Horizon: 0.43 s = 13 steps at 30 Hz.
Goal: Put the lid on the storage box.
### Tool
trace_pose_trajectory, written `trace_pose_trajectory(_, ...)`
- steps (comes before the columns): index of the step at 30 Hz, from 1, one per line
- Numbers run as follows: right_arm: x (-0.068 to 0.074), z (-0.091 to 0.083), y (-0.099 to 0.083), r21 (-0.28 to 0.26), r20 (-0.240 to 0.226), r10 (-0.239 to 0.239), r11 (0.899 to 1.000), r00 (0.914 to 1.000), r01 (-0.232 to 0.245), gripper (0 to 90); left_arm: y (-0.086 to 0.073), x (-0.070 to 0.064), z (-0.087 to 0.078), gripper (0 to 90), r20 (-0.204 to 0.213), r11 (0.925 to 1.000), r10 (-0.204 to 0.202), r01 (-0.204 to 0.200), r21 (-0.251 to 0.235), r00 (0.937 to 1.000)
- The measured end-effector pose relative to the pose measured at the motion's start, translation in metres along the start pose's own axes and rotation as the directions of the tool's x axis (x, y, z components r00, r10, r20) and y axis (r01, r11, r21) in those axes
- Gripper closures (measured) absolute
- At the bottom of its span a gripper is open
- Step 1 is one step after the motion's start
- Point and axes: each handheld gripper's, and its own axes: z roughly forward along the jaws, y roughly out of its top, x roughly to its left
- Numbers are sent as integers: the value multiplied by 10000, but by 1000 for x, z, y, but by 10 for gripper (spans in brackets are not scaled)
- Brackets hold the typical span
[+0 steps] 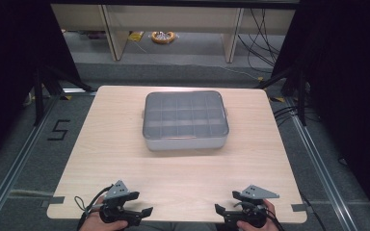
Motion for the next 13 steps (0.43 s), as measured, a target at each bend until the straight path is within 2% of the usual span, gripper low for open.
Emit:
trace_pose_trajectory(2,1,1,-1,-54,-154,49,10000,9999,-50,160,0,0,0,207,13,10000,-19,19,-23,10000)
trace_pose_trajectory(3,-1,0,-2,-93,-91,-306,9995,9995,305,160,-1,0,-1,207,59,9999,-105,106,-73,9999)
trace_pose_trajectory(5,1,-2,-3,1,-140,-117,9999,9998,117,160,-1,0,-2,207,67,10000,-73,73,-49,10000)
trace_pose_trajectory(6,0,-3,-4,-153,-144,-217,9997,9997,215,160,-2,0,-2,207,74,9999,-112,112,-72,9999)
trace_pose_trajectory(7,0,-3,-4,-57,-239,-225,9997,9995,224,160,-2,0,-2,207,73,9999,-124,124,-80,9999)
trace_pose_trajectory(8,3,-5,-5,168,-287,119,9998,9995,-115,160,-2,1,-2,207,38,9999,-147,147,-87,9999)
trace_pose_trajectory(9,1,-5,-5,45,-201,-153,9999,9997,154,160,-2,1,-2,207,31,9998,-186,186,-78,9998)
trace_pose_trajectory(10,1,-5,-5,45,-201,-153,9999,9997,154,160,-2,1,-2,208,31,9998,-186,186,-78,9998)
trace_pose_trajectory(11,2,-5,-6,93,-122,125,9999,9998,-124,160,-2,3,-2,208,-48,9999,-146,146,-28,9999)
trace_pose_trajectory(13,2,-4,-6,-14,-155,163,9999,9997,-163,160,-2,5,-3,208,-53,9999,-158,158,33,9999)
